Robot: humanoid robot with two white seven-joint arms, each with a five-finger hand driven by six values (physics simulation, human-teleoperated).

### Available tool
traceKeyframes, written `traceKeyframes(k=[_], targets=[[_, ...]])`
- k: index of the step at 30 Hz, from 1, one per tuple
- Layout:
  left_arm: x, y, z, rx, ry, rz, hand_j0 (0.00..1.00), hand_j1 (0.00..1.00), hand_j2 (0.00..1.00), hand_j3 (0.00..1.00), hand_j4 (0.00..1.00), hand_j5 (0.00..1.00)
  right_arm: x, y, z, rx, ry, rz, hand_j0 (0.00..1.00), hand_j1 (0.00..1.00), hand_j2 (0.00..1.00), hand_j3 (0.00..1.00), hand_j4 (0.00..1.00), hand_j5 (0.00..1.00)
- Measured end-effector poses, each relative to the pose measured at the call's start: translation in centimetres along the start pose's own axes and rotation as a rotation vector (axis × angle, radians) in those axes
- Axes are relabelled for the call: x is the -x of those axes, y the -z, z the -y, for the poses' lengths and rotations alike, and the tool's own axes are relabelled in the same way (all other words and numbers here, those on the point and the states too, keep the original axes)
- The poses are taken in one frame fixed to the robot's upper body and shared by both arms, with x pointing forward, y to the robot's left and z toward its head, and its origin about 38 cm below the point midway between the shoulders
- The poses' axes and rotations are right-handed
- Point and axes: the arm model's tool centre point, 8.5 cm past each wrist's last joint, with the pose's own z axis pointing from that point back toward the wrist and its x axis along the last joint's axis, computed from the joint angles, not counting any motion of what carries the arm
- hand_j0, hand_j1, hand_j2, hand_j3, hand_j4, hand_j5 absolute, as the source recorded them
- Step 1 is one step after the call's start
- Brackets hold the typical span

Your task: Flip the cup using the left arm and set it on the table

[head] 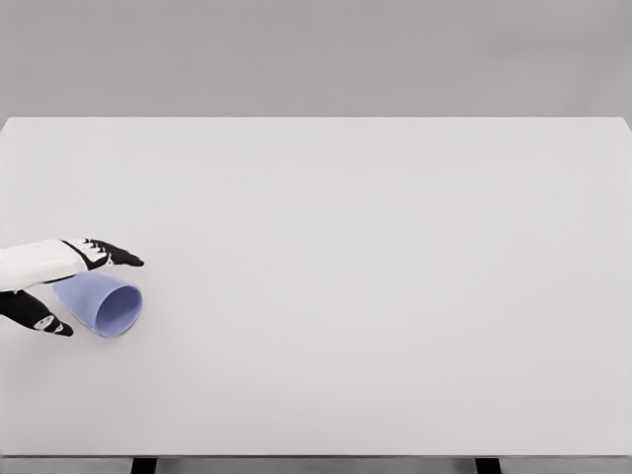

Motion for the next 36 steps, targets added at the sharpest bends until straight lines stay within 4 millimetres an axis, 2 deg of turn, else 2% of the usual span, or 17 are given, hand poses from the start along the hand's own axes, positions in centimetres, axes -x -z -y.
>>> traceKeyframes(k=[22, 36], targets=[[1.0, 1.9, 2.1, 0.025, 0.024, -0.044, 1.00, 1.00, 1.00, 1.00, 1.00, 1.00, 0.0, 0.0, 0.0, 0.000, 0.000, 0.000, 1.00, 1.00, 1.00, 1.00, 1.00, 1.00], [1.6, 2.5, 2.5, 0.030, 0.034, -0.073, 1.00, 1.00, 1.00, 1.00, 1.00, 1.00, 0.0, 0.0, 0.0, 0.000, 0.000, 0.000, 1.00, 1.00, 1.00, 1.00, 1.00, 1.00]])
